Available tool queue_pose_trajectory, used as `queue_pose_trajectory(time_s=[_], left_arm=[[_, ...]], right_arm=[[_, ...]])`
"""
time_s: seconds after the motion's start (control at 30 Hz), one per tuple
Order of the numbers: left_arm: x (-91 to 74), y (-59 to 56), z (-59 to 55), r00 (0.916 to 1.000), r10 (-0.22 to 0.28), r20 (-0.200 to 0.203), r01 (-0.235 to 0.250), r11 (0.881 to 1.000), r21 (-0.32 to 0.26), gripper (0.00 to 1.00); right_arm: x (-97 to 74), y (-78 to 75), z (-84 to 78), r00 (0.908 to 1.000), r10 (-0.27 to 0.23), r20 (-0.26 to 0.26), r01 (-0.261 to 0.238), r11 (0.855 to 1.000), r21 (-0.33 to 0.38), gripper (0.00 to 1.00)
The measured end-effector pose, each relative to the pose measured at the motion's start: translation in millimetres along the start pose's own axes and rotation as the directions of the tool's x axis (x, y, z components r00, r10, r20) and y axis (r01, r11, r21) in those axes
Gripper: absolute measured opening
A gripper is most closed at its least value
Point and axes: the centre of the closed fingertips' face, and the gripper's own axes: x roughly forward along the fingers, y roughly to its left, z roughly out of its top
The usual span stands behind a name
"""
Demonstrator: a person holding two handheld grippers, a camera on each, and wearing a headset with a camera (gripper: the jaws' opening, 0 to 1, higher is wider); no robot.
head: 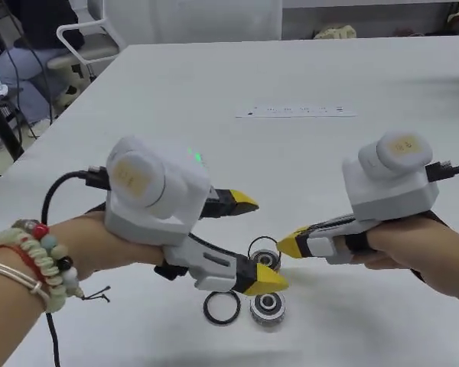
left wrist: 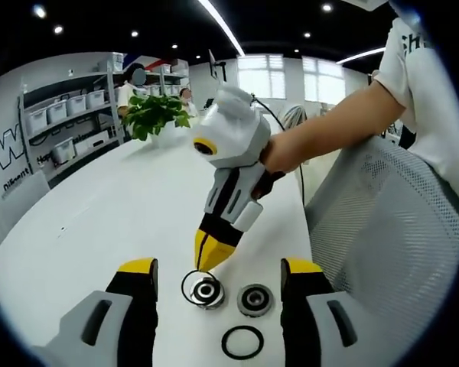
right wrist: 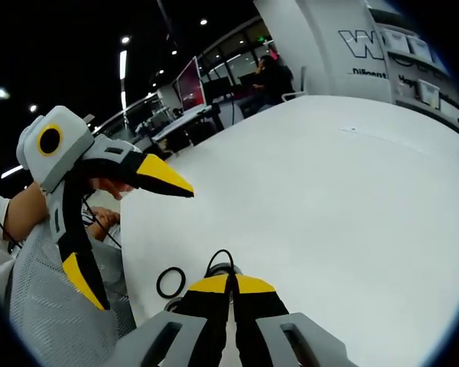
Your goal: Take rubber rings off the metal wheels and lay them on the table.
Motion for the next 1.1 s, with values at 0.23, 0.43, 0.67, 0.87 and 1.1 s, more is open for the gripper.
queue_pose_trajectory(time_s=[0.23,0.43,0.67,0.87,1.1], left_arm=[[-43.7,-1.4,10.0,0.9979,0.055,0.033,-0.056,0.998,0.027,0.68],[-74.6,-1.0,14.9,0.991,0.116,0.067,-0.116,0.993,0.0,0.73],[-100.4,-9.7,3.8,0.9836,0.169,0.064,-0.167,0.986,-0.03,0.77],[-113.5,-13.1,-16.1,0.9718,0.229,0.054,-0.224,0.97,-0.094,0.78],[-112.9,-21.5,-40.7,0.9631,0.268,0.026,-0.26,0.951,-0.168,0.78]], right_arm=[[0.4,3.1,1.3,1.0,0.007,0.002,-0.007,1.0,-0.002,0.0],[1.0,6.5,2.8,0.9999,0.016,0.005,-0.016,1.0,-0.009,0.0],[1.2,9.0,2.8,0.9998,0.021,0.003,-0.021,1.0,-0.013,0.0],[2.7,10.5,2.0,0.9996,0.028,0.0,-0.028,0.999,-0.016,0.0],[4.6,12.4,2.3,0.9994,0.034,-0.006,-0.034,0.999,-0.024,0.0]])
